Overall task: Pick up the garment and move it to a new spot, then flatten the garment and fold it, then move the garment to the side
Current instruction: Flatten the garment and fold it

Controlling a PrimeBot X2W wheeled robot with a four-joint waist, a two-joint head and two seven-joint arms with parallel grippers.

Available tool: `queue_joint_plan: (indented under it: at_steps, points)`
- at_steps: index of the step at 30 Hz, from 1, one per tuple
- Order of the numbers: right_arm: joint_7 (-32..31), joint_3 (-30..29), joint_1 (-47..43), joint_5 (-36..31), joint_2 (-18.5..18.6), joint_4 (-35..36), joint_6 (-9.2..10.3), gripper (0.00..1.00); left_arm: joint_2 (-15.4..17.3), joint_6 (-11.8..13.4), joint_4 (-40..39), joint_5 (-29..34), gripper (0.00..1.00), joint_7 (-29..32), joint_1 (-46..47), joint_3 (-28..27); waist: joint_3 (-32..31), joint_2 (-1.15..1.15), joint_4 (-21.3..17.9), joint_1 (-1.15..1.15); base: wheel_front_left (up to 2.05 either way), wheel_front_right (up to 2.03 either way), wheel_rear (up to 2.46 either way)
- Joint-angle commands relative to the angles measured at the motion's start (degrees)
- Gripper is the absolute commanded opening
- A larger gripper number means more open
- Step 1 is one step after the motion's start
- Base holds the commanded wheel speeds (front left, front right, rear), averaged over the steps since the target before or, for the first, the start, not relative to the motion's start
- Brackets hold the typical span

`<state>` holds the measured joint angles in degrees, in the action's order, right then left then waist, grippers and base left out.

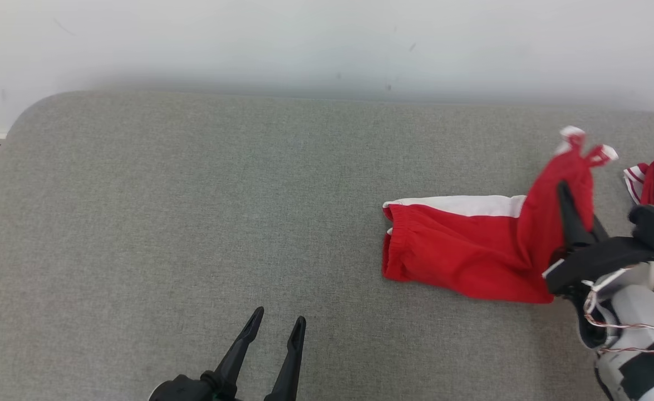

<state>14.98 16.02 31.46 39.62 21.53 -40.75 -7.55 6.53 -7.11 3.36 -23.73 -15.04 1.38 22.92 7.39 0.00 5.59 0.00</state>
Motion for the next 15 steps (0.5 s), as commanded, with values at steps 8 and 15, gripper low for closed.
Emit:
queue_joint_plan:
  at_steps: [8,15]
  points:
    - [-0.6,8.2,1.3,0.0,-2.9,4.4,0.16,0.00,-0.4,0.2,0.1,-0.4,1.00,-0.2,-0.8,0.1,-0.6,0.00,1.0,0.00,0.00,0.00,0.00]
    - [-2.9,15.2,0.8,-1.3,-5.9,4.7,0.16,0.00,-0.5,0.2,-0.2,-0.5,1.00,-0.2,-0.9,-0.4,-0.1,0.00,1.2,0.00,0.00,0.00,0.00]
